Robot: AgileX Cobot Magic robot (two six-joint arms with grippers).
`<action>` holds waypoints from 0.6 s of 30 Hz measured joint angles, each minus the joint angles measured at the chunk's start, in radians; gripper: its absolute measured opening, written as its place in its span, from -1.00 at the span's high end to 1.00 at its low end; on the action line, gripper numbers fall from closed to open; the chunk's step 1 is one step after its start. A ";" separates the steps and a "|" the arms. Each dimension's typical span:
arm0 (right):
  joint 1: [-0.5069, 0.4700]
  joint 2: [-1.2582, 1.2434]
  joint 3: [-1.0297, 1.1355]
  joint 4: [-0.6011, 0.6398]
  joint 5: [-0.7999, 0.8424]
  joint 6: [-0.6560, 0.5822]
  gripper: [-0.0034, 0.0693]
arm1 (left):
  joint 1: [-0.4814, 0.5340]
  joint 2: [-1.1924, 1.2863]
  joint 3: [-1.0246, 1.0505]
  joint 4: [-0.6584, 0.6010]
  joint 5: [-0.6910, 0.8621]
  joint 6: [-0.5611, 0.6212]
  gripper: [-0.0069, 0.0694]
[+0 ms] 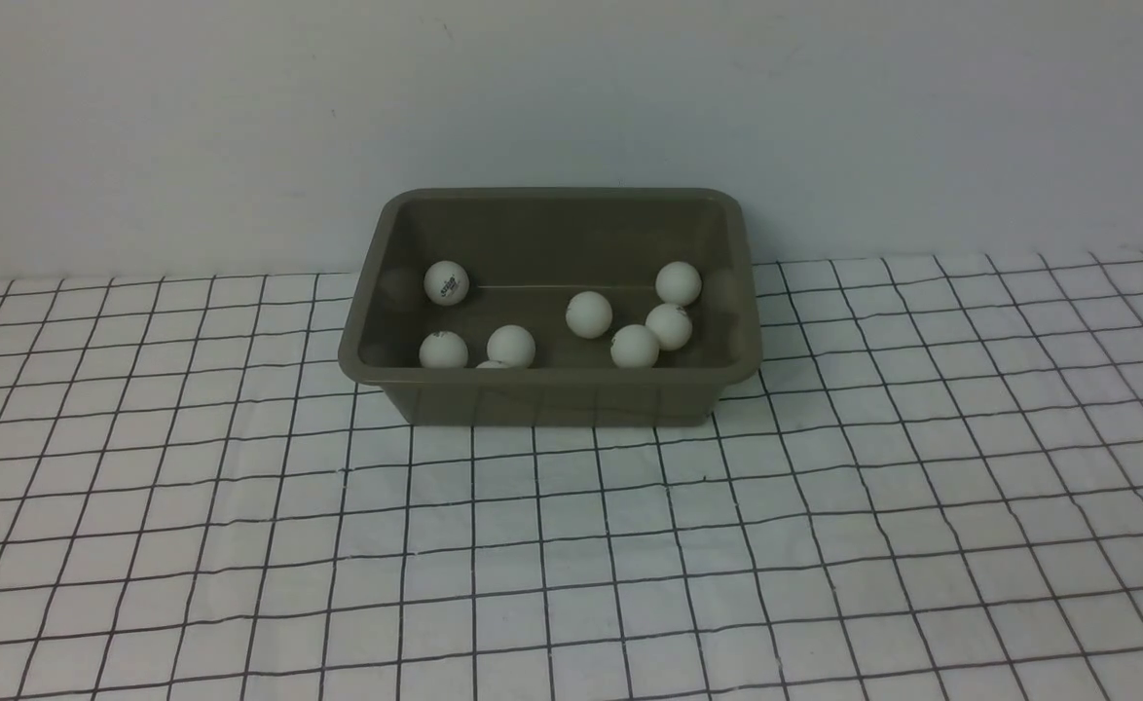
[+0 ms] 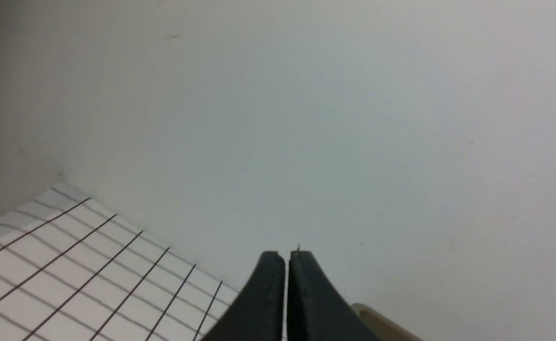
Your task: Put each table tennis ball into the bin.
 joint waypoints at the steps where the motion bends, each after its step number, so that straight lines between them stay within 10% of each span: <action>1: 0.000 0.000 0.000 0.000 0.000 0.000 0.95 | 0.000 0.000 0.001 0.000 -0.013 0.000 0.83; 12: 0.000 0.000 0.000 0.000 0.000 0.000 0.95 | 0.000 -0.001 0.034 -0.016 -0.160 0.093 0.83; 18: 0.000 0.000 0.000 0.000 0.000 0.000 0.95 | 0.000 -0.002 0.209 -0.414 -0.155 0.743 0.83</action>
